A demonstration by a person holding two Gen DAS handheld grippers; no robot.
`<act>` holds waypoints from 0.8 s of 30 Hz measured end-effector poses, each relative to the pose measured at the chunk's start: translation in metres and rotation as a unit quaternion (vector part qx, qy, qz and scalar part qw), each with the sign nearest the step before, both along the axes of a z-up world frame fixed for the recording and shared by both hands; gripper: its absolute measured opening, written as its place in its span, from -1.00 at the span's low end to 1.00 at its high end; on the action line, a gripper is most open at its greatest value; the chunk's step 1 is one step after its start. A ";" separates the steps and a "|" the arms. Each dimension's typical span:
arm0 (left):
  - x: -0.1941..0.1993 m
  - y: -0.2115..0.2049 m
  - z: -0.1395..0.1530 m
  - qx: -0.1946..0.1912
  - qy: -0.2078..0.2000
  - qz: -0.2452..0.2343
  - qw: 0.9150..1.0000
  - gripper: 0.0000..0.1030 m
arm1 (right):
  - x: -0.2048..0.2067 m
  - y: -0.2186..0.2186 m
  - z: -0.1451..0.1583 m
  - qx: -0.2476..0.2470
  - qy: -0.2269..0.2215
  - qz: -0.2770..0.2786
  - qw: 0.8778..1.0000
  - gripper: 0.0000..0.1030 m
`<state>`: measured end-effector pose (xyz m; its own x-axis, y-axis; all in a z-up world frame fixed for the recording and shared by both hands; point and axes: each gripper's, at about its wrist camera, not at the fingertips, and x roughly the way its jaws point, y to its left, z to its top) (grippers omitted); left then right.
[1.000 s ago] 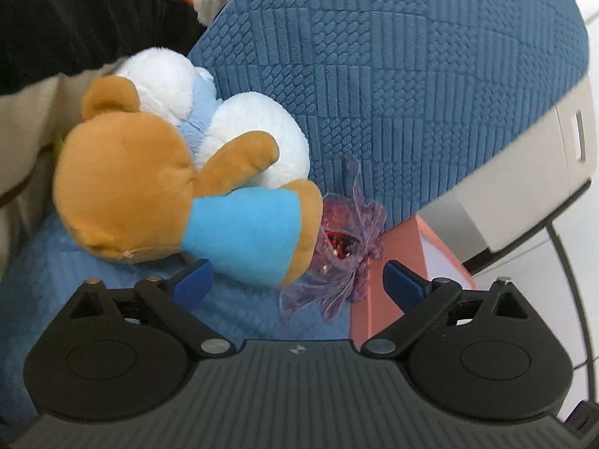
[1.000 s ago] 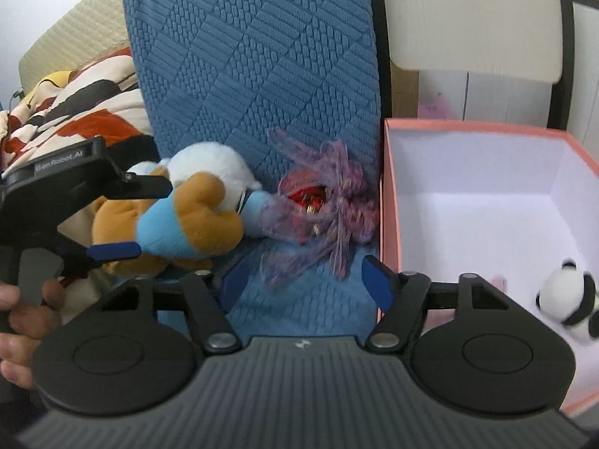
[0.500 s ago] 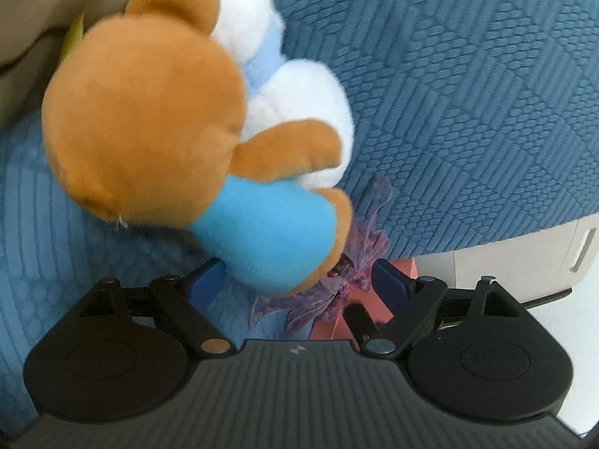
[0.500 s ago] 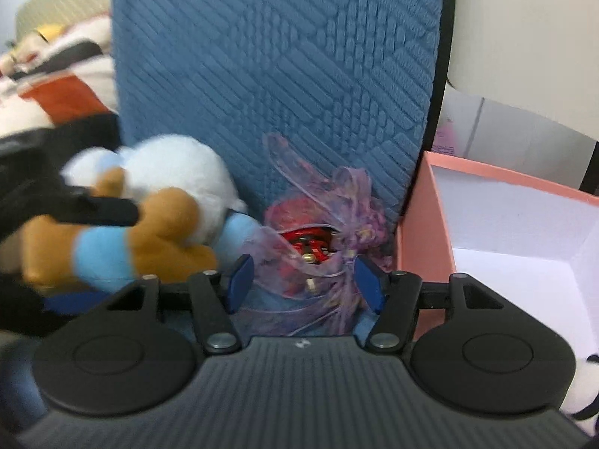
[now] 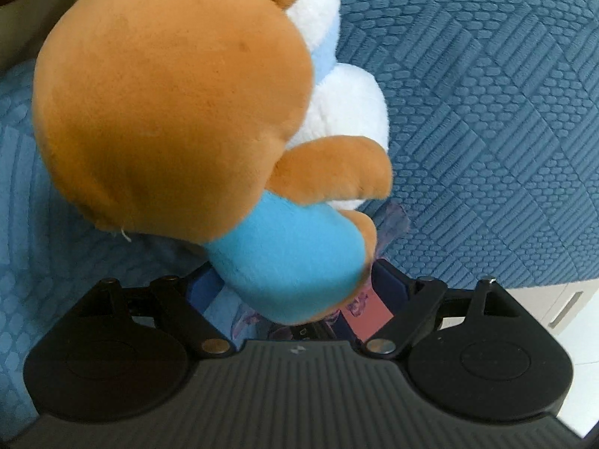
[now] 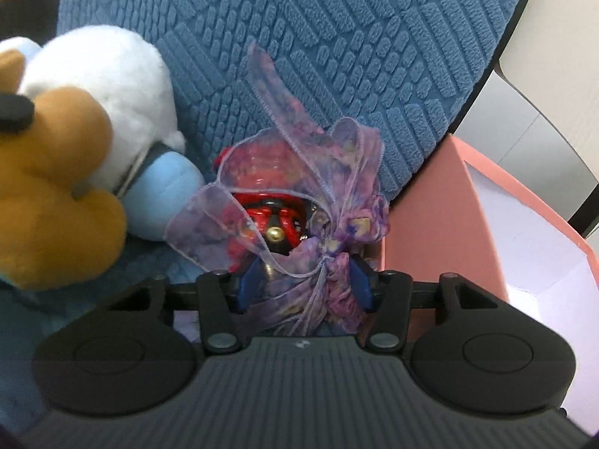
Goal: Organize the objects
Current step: 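Grasp the purple ribbon bow with the right tool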
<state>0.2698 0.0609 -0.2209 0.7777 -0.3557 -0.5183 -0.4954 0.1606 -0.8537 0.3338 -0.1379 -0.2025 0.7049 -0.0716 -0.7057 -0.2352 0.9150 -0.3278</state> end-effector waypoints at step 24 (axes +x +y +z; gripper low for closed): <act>-0.052 -0.031 0.046 0.208 0.012 -0.131 0.969 0.38 | -0.086 -0.026 0.057 0.093 0.012 0.018 0.995 -0.53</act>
